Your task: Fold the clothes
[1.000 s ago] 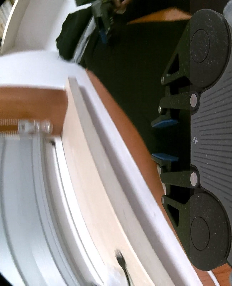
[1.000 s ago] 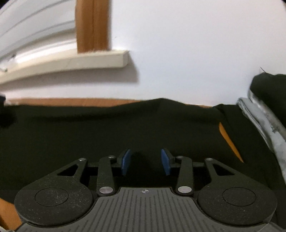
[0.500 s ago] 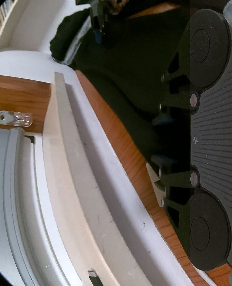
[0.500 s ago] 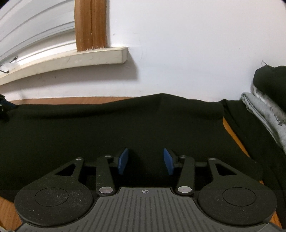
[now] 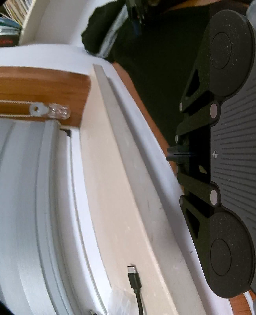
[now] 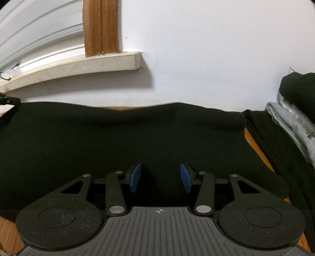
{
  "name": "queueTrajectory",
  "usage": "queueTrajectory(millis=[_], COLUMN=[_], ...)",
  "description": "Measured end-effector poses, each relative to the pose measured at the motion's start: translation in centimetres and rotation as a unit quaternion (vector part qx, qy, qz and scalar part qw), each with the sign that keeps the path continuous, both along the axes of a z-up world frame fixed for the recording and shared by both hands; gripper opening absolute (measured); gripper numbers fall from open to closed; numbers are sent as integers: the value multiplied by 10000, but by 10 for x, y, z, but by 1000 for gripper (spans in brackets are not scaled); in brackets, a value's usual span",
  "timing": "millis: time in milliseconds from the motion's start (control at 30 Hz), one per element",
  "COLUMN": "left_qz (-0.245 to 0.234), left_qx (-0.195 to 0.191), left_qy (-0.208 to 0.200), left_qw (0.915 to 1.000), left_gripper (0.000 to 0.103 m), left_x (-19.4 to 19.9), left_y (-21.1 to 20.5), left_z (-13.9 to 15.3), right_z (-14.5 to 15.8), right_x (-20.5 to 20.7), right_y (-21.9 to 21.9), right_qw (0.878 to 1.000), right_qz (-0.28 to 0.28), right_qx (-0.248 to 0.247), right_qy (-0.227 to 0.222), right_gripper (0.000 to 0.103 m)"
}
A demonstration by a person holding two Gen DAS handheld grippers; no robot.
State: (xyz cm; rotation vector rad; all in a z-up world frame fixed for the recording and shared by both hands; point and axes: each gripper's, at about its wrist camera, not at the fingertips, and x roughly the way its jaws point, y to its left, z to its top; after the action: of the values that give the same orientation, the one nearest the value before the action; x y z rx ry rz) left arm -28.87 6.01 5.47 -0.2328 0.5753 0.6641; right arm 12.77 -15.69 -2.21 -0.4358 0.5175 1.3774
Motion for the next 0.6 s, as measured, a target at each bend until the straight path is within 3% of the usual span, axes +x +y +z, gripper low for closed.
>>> queueTrajectory(millis=[100,233,400,600], left_qz=[144,590,252,-370], left_qx=[38,149,309,146], left_qy=[269,301,146,223], left_qw=[9995,9977,9991,9990], left_gripper=[7,39,69,73], left_x=[8,6,29,67], left_y=[-2,-10,-41,-63], left_z=[-10,-10,-3,-17], right_z=[0,-1,-1,12], right_x=[0,-1,-2,14], right_y=[0,0,-1,3], right_qw=[10000,10000,10000,9996], right_qz=[-4,-4,10,-73], right_qx=[1,4,-18,-235], right_qy=[-3,-3,-34,106], right_gripper=[45,45,45,44])
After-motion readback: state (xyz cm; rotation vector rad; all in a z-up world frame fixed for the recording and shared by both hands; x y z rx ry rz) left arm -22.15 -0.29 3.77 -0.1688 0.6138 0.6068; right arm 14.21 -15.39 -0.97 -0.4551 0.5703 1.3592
